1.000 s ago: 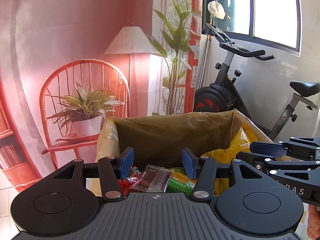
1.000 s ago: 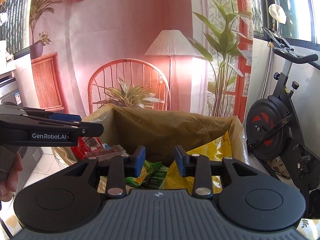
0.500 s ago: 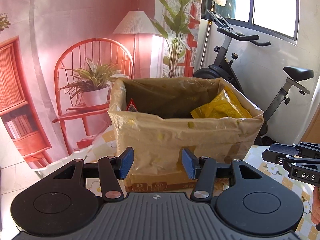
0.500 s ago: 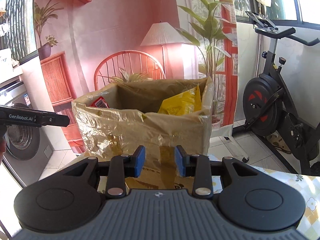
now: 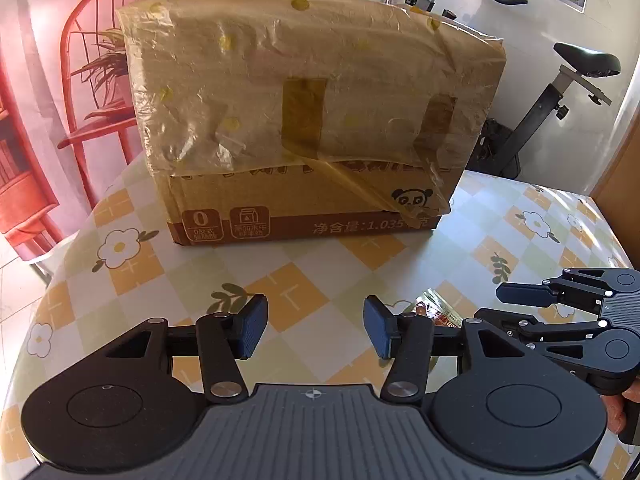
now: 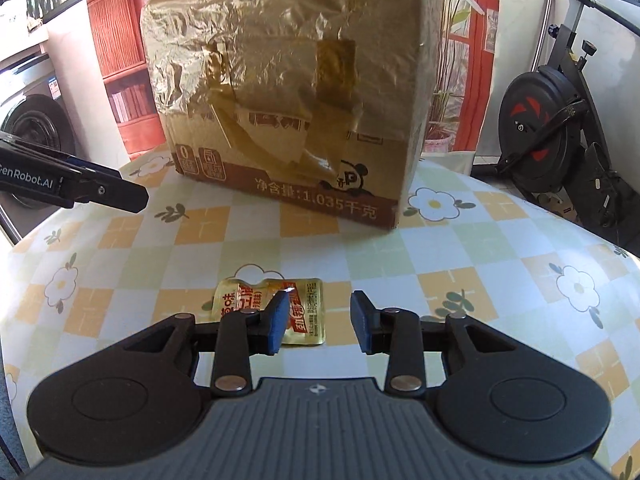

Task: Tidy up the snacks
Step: 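Move both open tools back down toward the gold snack pack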

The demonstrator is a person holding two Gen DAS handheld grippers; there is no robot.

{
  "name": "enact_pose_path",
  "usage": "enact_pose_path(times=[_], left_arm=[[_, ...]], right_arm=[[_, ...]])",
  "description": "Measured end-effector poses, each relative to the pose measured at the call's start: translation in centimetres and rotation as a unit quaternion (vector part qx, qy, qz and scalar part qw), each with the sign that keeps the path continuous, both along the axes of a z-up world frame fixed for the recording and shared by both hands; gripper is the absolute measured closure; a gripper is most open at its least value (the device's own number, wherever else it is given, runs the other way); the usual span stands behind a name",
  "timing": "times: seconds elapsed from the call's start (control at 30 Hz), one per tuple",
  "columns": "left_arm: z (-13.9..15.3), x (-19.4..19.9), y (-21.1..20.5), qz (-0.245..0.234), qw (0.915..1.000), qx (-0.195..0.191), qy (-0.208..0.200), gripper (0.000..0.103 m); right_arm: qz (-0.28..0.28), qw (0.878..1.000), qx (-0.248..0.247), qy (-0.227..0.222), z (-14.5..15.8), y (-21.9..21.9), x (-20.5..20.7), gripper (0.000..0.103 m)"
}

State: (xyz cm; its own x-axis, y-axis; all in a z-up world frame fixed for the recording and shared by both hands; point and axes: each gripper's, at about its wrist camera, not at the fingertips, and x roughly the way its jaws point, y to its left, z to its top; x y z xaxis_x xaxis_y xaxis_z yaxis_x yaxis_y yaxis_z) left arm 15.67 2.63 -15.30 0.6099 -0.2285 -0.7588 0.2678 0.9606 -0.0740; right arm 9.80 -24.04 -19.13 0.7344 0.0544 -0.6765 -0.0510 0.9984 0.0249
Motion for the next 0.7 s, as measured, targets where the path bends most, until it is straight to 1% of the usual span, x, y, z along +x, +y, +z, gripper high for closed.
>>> enact_pose_path(times=[0.03, 0.1, 0.2, 0.3, 0.4, 0.53, 0.7], left_arm=[[-0.6, 0.2, -0.2, -0.002, 1.0, -0.004, 0.005, 0.048], [-1.5, 0.4, -0.5, -0.007, 0.9999, -0.009, 0.012, 0.048], [-2.6, 0.6, -0.9, -0.014, 0.9995, -0.019, 0.021, 0.048], [-3.8, 1.1, -1.7, -0.02, 0.9992, -0.021, 0.028, 0.048], [-4.4, 1.7, -2.1, -0.03, 0.999, -0.024, 0.024, 0.048], [-5.0, 2.8, -2.8, -0.048, 0.9972, -0.05, 0.028, 0.049], [-6.1, 3.1, -4.1, -0.082, 0.994, -0.062, 0.037, 0.049]], right_arm=[[0.007, 1.0, -0.004, 0.006, -0.5, 0.1, 0.1, 0.061], [0.021, 1.0, -0.008, 0.015, -1.3, 0.3, 0.3, 0.054], [0.034, 0.999, -0.013, 0.021, -2.2, 0.6, 0.6, 0.051], [0.032, 0.999, -0.009, 0.019, -2.5, 0.7, 0.8, 0.051], [0.02, 1.0, -0.002, 0.017, -2.3, 0.7, 0.6, 0.051], [0.008, 1.0, 0.01, 0.013, -2.0, 0.5, -0.2, 0.051], [-0.015, 0.999, 0.027, 0.01, -2.1, 0.6, -1.5, 0.051]])
